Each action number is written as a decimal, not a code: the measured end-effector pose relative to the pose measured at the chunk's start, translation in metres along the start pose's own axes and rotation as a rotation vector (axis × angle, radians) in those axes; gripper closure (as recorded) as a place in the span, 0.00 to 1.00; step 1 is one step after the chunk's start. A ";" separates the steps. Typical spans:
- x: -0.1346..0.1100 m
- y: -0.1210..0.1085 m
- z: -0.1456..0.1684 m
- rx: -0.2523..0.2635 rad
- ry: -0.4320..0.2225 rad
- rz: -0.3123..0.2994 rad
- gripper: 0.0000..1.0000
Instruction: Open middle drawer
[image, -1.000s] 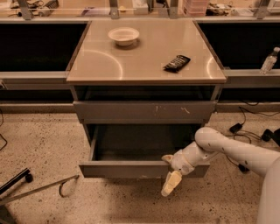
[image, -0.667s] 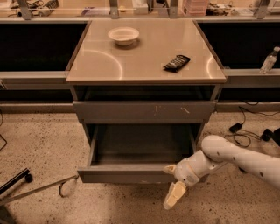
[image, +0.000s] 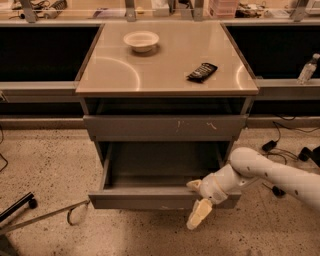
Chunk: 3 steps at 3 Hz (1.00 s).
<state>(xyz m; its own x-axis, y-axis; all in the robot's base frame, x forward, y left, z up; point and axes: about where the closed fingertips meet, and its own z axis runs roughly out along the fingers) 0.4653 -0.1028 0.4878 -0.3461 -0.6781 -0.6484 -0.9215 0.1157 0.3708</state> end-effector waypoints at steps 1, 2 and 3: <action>-0.006 -0.023 -0.009 0.029 0.009 -0.017 0.00; -0.001 -0.040 -0.004 0.017 0.016 -0.004 0.00; 0.014 -0.030 0.022 -0.052 0.023 0.023 0.00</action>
Offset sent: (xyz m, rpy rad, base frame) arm 0.0553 -0.0128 -0.0285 -0.0268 0.0098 -0.0063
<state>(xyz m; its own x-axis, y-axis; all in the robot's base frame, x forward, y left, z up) 0.4839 -0.1002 0.4531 -0.3620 -0.6921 -0.6244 -0.9028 0.0935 0.4198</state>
